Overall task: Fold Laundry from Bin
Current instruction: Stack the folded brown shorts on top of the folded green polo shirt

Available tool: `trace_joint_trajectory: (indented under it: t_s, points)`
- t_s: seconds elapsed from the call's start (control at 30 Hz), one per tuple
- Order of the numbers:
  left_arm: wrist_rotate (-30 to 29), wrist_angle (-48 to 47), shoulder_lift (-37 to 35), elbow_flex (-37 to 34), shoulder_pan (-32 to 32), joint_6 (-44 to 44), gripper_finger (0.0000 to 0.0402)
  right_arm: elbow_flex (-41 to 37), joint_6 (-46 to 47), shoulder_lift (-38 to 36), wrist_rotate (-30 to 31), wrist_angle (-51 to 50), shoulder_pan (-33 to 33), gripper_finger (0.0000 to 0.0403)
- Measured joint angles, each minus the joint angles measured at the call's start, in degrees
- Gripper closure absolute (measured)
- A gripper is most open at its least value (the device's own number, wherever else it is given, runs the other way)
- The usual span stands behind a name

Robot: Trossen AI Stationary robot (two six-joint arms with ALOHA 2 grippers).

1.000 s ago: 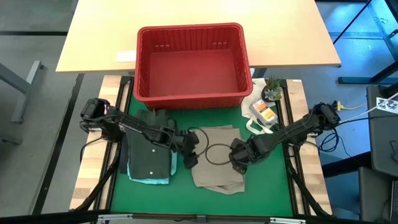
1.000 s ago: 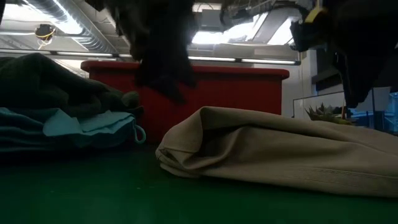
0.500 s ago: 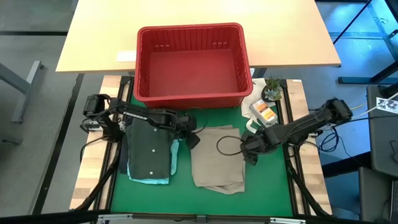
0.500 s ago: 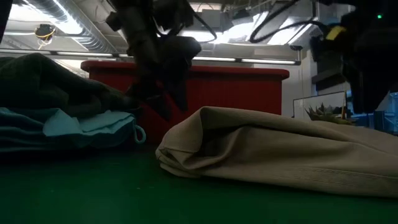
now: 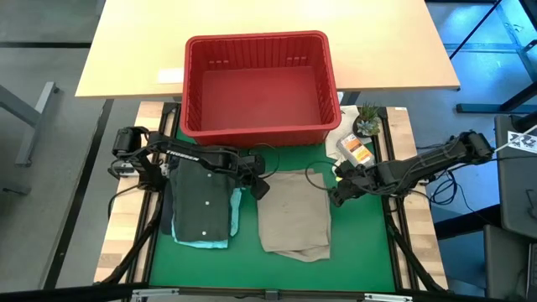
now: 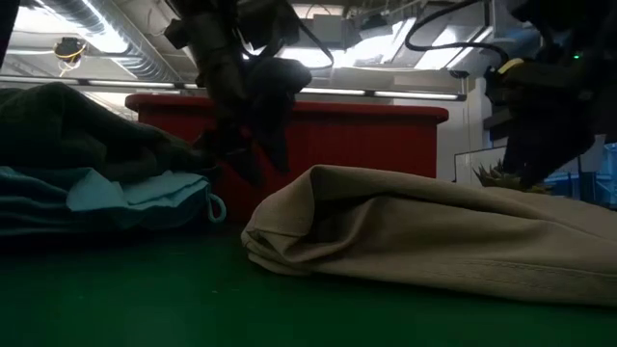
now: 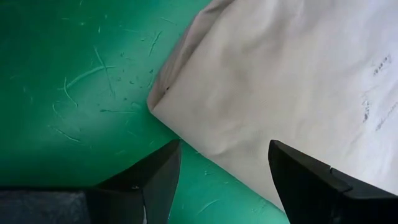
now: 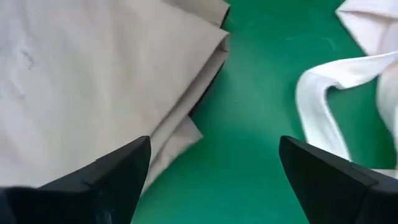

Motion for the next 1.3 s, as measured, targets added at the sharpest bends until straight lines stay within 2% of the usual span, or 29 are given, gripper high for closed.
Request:
trace_joint_trajectory:
  t_s: [0.27,0.43,0.9,1.2,1.3]
  points:
    - [0.0,0.5,0.0,0.0,0.0,-1.6,0.0166,-5.5,-0.3,2.3,1.0,16.2,0.1,0.0047]
    - [0.0,0.7,0.0,0.0,0.0,-3.1,0.0166,-7.5,1.1,5.6,4.6,19.4,0.1,0.0047]
    - [0.0,1.1,0.0,0.0,0.0,-4.7,0.0166,-8.3,2.4,21.3,5.7,34.0,0.1,0.0047]
    - [0.1,1.5,0.0,0.0,0.0,-4.7,0.0166,-8.3,0.5,22.3,6.8,39.9,0.1,0.0047]
    - [1.8,1.5,0.0,0.0,0.0,-4.6,0.0166,-8.4,-1.0,22.3,6.7,40.9,0.1,0.0047]
